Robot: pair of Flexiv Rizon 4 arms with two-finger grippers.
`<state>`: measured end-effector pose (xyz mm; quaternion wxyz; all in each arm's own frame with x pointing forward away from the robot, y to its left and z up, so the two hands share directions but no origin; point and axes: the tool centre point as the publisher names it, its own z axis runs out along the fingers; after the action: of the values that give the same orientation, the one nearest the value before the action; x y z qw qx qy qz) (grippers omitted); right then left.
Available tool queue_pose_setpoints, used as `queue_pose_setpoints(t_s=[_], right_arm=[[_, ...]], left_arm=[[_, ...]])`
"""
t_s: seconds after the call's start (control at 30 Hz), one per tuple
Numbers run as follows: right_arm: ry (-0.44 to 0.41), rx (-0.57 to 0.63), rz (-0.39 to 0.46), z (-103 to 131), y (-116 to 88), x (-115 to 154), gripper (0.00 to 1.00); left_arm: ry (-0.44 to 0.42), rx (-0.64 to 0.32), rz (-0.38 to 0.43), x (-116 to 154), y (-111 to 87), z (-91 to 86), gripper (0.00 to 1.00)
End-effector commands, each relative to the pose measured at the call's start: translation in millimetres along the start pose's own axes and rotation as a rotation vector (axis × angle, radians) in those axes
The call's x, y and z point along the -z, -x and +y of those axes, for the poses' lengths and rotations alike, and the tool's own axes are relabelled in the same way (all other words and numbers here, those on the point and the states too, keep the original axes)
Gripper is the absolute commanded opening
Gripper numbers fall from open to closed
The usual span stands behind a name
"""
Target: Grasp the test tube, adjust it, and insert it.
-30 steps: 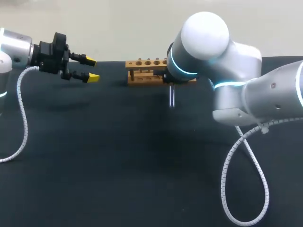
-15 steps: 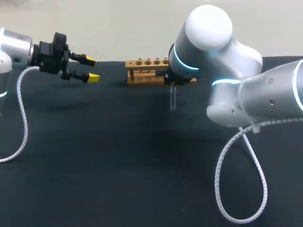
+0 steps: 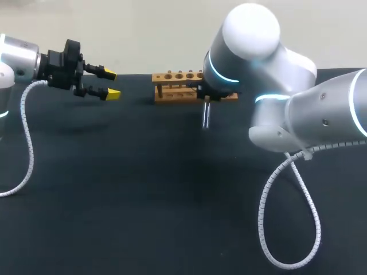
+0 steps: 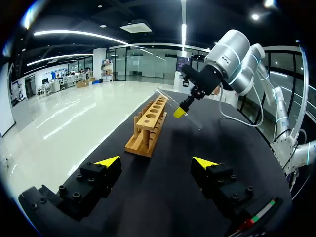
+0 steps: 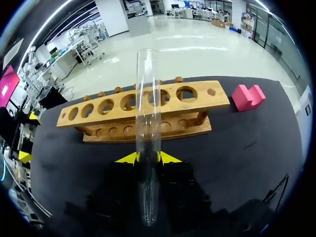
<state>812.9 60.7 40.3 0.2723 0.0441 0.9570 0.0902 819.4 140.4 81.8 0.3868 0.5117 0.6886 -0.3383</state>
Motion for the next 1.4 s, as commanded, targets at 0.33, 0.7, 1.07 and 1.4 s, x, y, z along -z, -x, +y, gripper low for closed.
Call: queue_pose_setpoints(t_s=[0.33,0.7,1.07,1.4], right_arm=[[0.047,-0.119,-0.335,4,-5,39,0.00],[0.059,-0.122,-0.575,6,20,62,0.00],[0.060,-0.118,-0.659,3,28,82,0.00],[0.063,-0.110,-0.671,-7,25,99,0.00]], left_arm=[[0.006,-0.004,-0.004,0,-1.3,-2.0,1.00],[0.006,-0.004,-0.004,0,-1.3,-2.0,1.00],[0.006,-0.004,-0.004,0,-1.3,-2.0,1.00],[0.006,-0.004,-0.004,0,-1.3,-2.0,1.00]])
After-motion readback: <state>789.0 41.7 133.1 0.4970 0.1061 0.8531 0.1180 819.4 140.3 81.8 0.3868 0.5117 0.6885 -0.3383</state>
